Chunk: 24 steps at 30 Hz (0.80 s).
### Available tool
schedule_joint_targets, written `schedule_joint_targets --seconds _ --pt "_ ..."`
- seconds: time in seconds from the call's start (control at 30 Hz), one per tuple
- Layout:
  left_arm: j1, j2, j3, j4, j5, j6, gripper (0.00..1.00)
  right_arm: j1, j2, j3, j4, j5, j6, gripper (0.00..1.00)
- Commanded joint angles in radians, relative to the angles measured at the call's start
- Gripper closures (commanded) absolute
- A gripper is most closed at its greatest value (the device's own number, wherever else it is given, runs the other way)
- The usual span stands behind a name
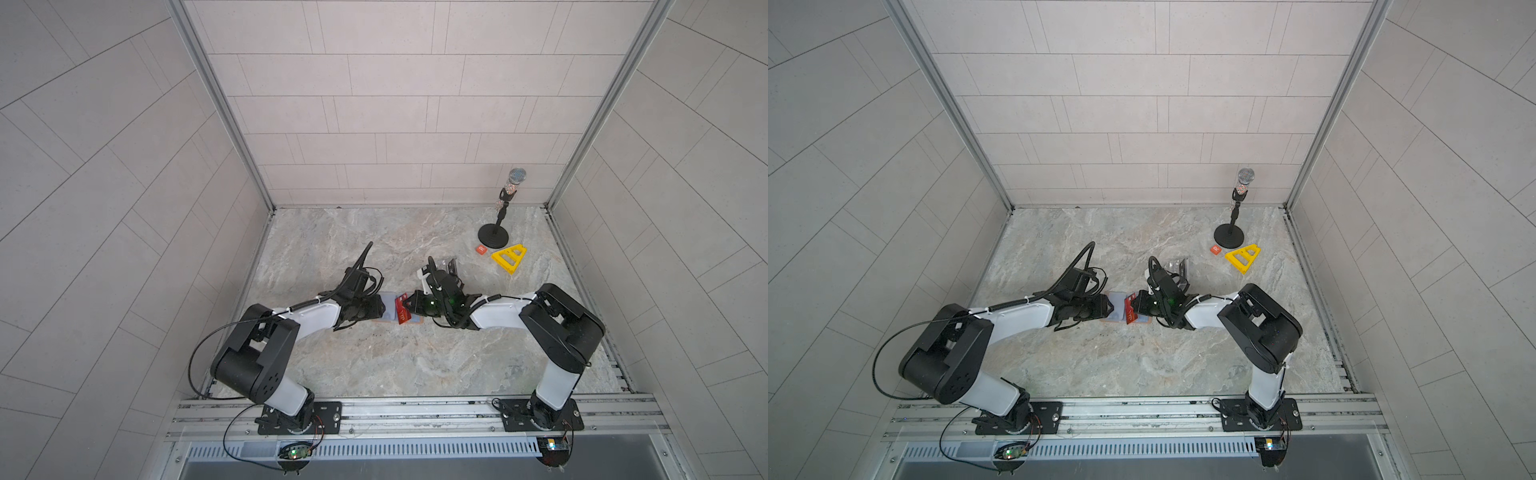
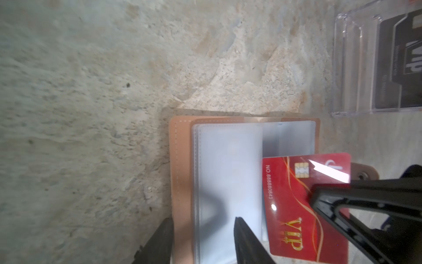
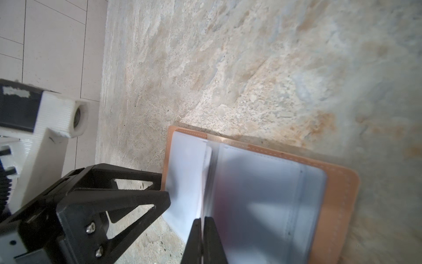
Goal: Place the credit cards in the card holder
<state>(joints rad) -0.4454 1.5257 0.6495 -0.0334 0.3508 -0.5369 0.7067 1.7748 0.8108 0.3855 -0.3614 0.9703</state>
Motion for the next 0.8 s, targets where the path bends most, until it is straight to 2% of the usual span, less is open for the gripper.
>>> schedule_joint_targets --seconds 0.0,0.33,0.77 --pt "-0.001 -0.023 -0.038 -0.014 0.035 -0.020 0.52 0.002 0.011 0.004 0.004 0.019 0.021 1.00" --pt "-0.001 0.003 -0.044 -0.021 0.006 -0.010 0.52 -0.027 0.014 -0.013 0.036 0.021 0.026 1.00" --pt "-0.001 0.011 -0.051 -0.016 -0.004 -0.012 0.52 -0.047 0.112 0.013 0.132 -0.037 0.076 1.00"
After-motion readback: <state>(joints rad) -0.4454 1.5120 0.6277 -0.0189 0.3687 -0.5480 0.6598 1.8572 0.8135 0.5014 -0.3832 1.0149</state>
